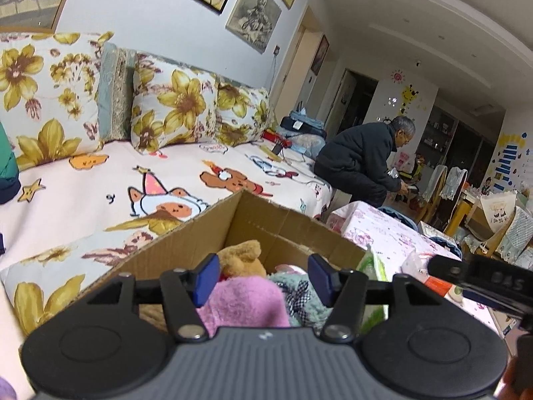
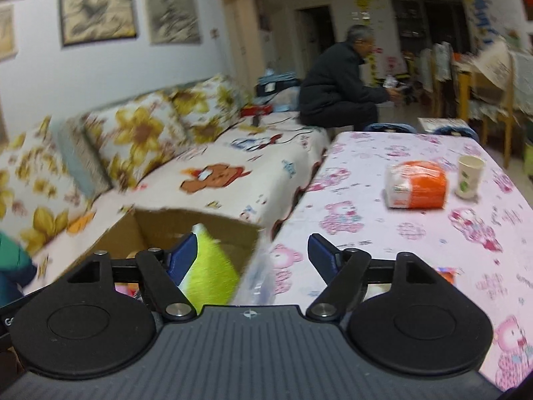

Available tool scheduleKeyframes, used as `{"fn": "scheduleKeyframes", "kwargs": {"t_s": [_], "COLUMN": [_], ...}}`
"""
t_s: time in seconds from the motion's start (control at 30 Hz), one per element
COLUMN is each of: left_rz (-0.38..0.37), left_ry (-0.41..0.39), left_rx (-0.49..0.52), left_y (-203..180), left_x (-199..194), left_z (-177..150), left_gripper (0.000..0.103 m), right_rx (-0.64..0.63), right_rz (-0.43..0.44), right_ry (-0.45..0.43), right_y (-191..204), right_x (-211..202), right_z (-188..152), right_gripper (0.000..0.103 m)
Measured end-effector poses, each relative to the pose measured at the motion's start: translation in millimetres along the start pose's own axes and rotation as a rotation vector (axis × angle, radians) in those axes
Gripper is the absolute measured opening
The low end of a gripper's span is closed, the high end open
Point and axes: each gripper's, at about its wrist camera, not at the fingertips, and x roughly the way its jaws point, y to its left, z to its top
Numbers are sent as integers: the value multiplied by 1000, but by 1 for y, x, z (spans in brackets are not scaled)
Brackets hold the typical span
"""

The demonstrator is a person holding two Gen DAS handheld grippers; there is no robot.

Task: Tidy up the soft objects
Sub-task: 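Open left tool to drop the pink sock into the box while right tool drops the sponge cloth there, then move both open tools back over the white fluffy ring and blue tissue pack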

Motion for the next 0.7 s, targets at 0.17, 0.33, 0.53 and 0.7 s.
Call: {"fn": "scheduleKeyframes", "kwargs": {"t_s": [0.17, 0.33, 0.53, 0.7], "left_rz": [-20, -45, -56, -65], "left_ry": [-35, -52, -61, -56], "left_rx": [35, 74, 133, 202], "left_y": [-8, -18, -31, -44], "left_x": [-5, -7, -9, -9], "left_z": [-1, -3, -4, -9], "left_gripper": [61, 62, 71, 80], "right_rx": [108, 170, 202, 219], "right_rz": [-67, -122, -160, -184], "right_ry": [-39, -58, -35, -15], "right_y": [-29, -48, -58, -61], "right_x": [-26, -45, -59, -59], "right_z": [-7, -21, -31, -35], "right_gripper": [97, 99, 100, 103]}}
